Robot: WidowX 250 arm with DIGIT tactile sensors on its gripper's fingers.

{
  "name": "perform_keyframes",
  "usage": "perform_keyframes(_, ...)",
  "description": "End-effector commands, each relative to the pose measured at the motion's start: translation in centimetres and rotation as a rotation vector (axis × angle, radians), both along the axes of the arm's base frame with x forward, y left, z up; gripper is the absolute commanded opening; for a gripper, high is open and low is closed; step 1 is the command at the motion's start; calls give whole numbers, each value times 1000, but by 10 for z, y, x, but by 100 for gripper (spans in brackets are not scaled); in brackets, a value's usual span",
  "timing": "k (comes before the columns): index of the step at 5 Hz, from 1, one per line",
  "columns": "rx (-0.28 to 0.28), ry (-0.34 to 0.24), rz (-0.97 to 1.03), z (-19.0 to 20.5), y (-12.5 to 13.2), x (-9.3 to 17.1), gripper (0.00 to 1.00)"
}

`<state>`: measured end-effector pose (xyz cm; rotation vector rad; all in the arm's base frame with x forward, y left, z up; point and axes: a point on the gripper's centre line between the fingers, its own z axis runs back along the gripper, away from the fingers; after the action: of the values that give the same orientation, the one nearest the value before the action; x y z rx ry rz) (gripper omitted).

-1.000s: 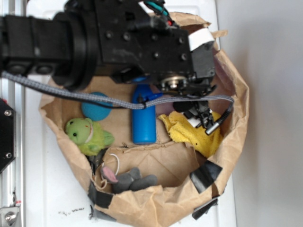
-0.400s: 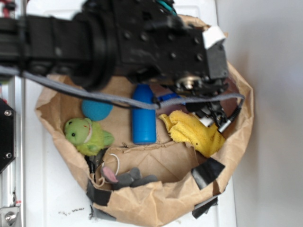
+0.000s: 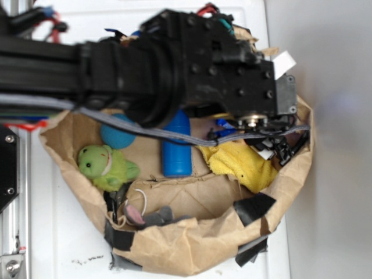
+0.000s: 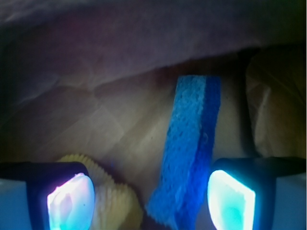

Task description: Grab the blue sponge.

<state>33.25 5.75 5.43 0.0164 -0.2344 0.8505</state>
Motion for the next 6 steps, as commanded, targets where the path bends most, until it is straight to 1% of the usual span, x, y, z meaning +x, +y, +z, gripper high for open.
perform_keyframes(1, 36, -70, 44, 12, 17, 16, 100)
perform_keyframes(2, 31, -81, 25, 17, 22, 8, 100)
perform_keyframes(3, 22, -79, 12, 19, 26, 3, 100)
perform_keyframes(4, 24, -80, 12, 18, 29, 2, 100)
perform_keyframes(5, 13, -88, 24, 22, 33, 3, 100)
perform_keyframes(6, 22, -85, 36, 23, 35, 1, 100)
